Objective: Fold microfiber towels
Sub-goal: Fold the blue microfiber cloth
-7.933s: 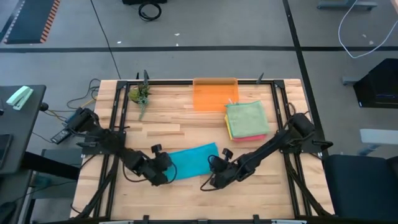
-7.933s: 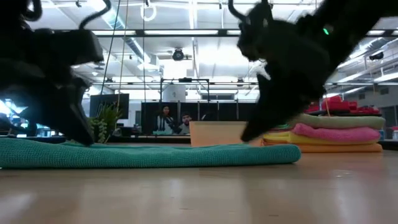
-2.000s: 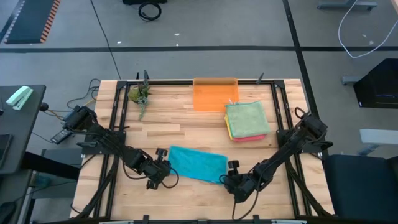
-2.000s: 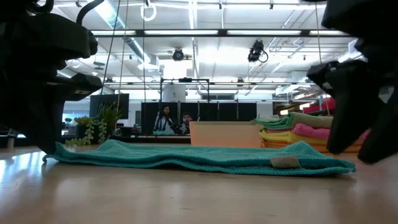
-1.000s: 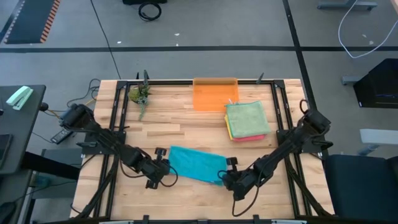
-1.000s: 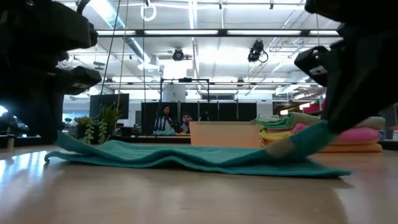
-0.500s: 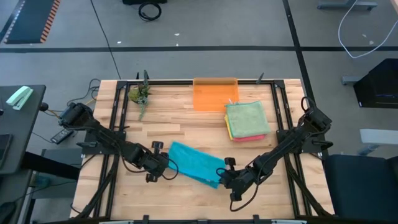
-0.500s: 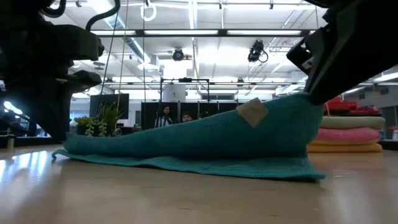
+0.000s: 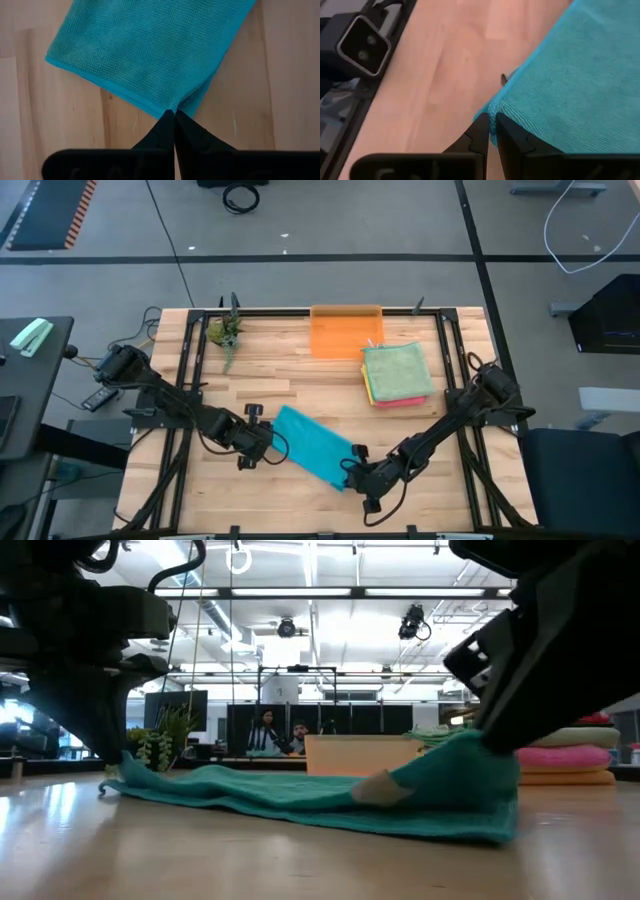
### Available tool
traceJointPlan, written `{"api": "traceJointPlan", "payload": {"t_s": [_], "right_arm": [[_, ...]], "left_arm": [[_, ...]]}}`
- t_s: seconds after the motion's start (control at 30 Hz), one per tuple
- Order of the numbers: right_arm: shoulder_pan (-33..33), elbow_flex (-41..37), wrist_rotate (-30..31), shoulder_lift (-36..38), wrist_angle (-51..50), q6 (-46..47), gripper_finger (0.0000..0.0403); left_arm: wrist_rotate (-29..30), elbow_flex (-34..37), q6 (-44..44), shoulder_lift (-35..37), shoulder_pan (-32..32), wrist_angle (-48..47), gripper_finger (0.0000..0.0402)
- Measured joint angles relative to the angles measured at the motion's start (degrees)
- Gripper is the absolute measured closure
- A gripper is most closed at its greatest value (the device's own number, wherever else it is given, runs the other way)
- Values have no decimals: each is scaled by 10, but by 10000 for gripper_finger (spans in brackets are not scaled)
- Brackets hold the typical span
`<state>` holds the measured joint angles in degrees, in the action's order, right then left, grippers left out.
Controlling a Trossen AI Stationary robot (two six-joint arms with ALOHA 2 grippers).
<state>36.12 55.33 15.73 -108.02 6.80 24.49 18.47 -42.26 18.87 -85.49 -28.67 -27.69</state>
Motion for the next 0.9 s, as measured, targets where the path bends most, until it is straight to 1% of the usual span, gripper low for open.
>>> {"api": "traceJointPlan", "payload": {"t_s": [0.1, 0.3, 0.4, 0.5, 0.6, 0.7, 0.8, 0.9], "right_arm": [[-2, 0, -12, -9, 14, -4, 363], [-4, 0, -26, -11, 21, 2, 363], [-2, 0, -34, -11, 33, -10, 363], [-4, 0, -57, -11, 60, -14, 363], [-9, 0, -86, -11, 79, -11, 361], [-16, 0, -105, -11, 82, 4, 344], [-17, 0, -106, -5, 81, 5, 310], [-18, 0, -102, 9, 80, 6, 273]], "left_arm": [[0, 0, 0, 0, 0, 0, 397], [0, 0, 0, 0, 0, 1, 386], [0, 0, 5, 0, 0, 0, 391], [0, 0, 11, 0, 0, 0, 396], [3, 0, 11, 0, 0, -1, 390], [14, 0, 10, 0, 0, -7, 388], [14, 0, 10, 0, 0, -12, 396], [14, 0, 10, 0, 0, -15, 393]]}}
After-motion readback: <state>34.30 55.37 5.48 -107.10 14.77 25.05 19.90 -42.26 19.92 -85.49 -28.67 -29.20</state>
